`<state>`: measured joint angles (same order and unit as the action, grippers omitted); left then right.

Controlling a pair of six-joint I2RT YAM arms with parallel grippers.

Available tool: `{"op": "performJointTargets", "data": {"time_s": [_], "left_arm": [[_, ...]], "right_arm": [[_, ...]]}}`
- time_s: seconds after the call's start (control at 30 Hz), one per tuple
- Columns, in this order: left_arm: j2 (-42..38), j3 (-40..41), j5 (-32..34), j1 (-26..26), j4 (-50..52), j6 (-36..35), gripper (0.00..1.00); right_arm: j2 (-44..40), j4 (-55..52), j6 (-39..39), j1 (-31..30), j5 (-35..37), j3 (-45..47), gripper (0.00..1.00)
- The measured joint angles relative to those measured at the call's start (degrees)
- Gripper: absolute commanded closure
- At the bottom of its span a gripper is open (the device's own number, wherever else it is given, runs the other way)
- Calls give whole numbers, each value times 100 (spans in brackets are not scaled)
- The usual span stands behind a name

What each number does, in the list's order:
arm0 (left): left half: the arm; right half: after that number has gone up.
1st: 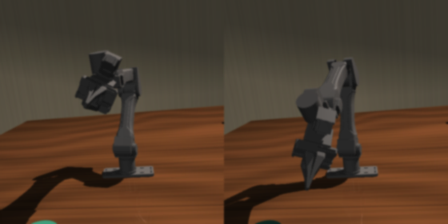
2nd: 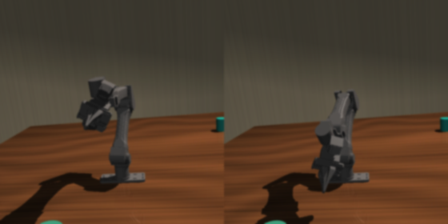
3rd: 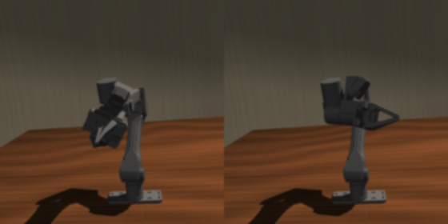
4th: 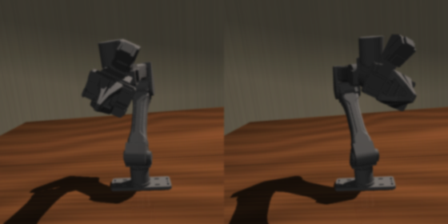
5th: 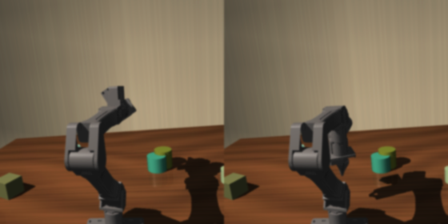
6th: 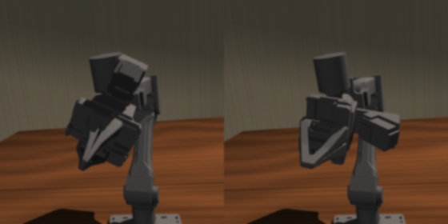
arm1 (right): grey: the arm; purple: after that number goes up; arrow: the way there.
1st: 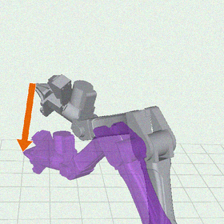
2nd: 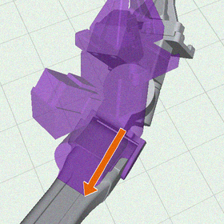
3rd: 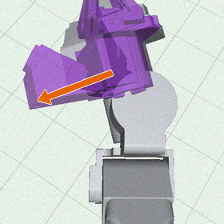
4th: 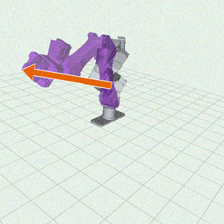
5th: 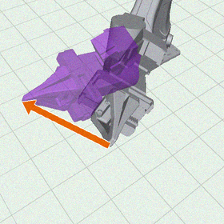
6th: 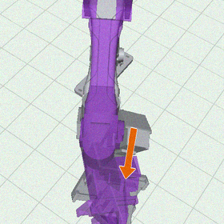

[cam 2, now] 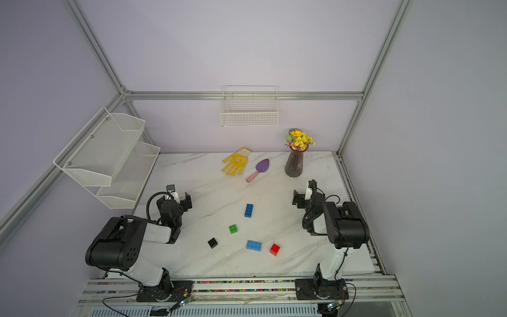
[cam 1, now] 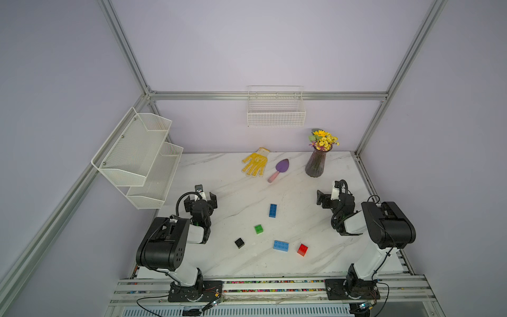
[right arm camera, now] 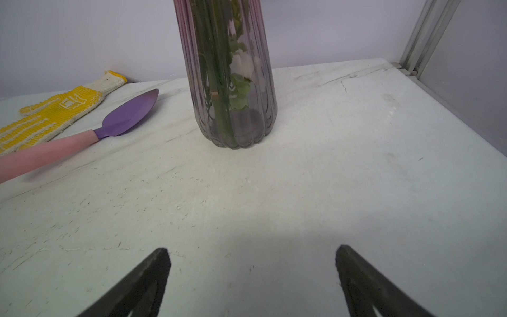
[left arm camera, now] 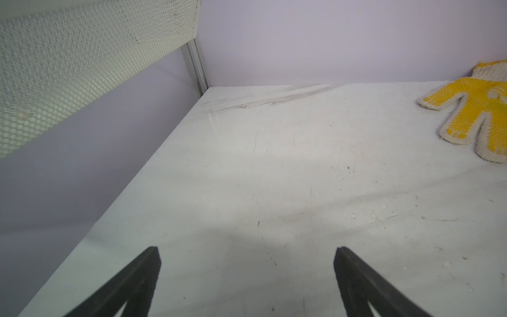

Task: Assemble the letter f with lego
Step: Pick up the lego brick from the center of the board.

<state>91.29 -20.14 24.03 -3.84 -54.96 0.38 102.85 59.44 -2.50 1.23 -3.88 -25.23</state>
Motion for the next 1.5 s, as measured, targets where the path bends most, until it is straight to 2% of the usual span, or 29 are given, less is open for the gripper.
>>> {"op": "performJointTargets", "data": {"time_s": [0.17,0.3,0.5,0.7,0.83,0.97,1.07,1.23,1.5], "left_arm": [[-2,0,-20,42,26,11,0],[-269,0,24,46,328,48,0],[-1410,-929,411,42,2144,125,0],[-2981,-2061,328,39,3908,101,0],[-3709,-2837,-256,39,5362,260,0],[-4033,-3565,-1056,39,6951,369,0],[-4347,-3764,-1663,39,7921,317,0],[-5405,-3432,-2592,39,8994,299,0],[-7016,-2728,-3495,37,9388,693,0]], "right_arm": [[-66,-48,-68,0,129,0,3],[-715,-444,-122,-9,387,2,3],[-2221,-1338,-179,-44,629,-184,3],[-2804,-3265,-181,-214,542,-1375,3],[-2741,-5171,-188,-553,417,-2697,3],[-2358,-7309,-291,-984,378,-4201,3],[-2122,-8658,-393,-1309,245,-4887,4],[-2170,-10404,-592,-2144,195,-4795,9],[-2868,-11634,-1362,-3862,260,-3842,13]]}}
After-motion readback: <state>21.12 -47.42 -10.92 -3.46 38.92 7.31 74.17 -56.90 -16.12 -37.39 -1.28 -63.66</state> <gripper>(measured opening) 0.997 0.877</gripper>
